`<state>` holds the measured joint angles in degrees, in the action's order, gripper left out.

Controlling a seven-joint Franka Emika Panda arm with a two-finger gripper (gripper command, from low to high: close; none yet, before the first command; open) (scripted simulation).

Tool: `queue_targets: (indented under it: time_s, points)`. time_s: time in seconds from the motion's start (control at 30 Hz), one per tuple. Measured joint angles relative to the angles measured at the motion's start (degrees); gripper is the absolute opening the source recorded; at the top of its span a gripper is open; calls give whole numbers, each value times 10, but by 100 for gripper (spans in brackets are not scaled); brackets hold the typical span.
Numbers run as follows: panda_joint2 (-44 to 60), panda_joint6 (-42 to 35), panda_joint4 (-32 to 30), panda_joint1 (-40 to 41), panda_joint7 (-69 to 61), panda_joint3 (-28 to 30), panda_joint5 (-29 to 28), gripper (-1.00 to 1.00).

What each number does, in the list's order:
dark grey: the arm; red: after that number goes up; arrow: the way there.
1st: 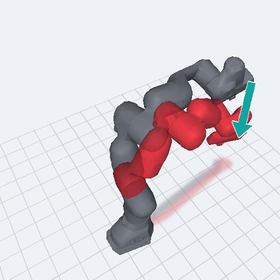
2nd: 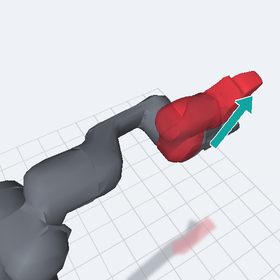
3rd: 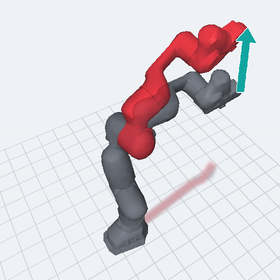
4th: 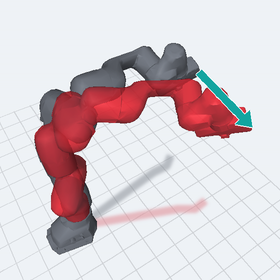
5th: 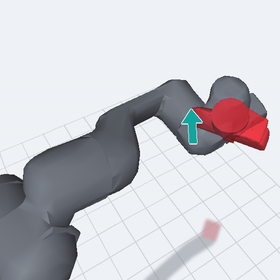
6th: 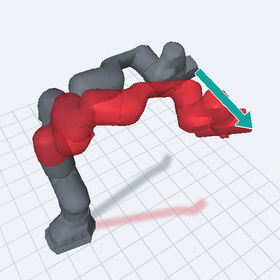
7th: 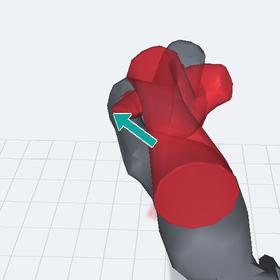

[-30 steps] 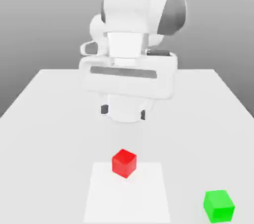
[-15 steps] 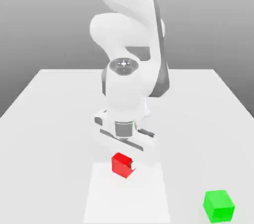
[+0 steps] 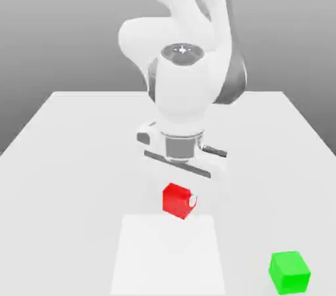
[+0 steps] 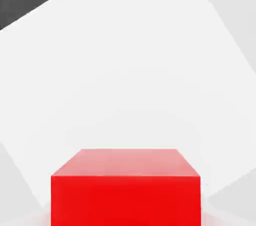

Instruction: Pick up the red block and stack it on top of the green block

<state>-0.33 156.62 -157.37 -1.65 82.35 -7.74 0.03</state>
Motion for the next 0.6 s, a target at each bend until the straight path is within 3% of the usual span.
queue_targets:
  time_s: [0.33,0.47,0.5,0.6]
  points:
    - [110,-93,204,-94,88,-48,-42,-100]
    - [183,-42,225,-114,116,-35,-75,-100]
    - [199,-28,226,-119,121,-30,-81,100]
    - [199,-28,226,-119,121,-30,-81,100]
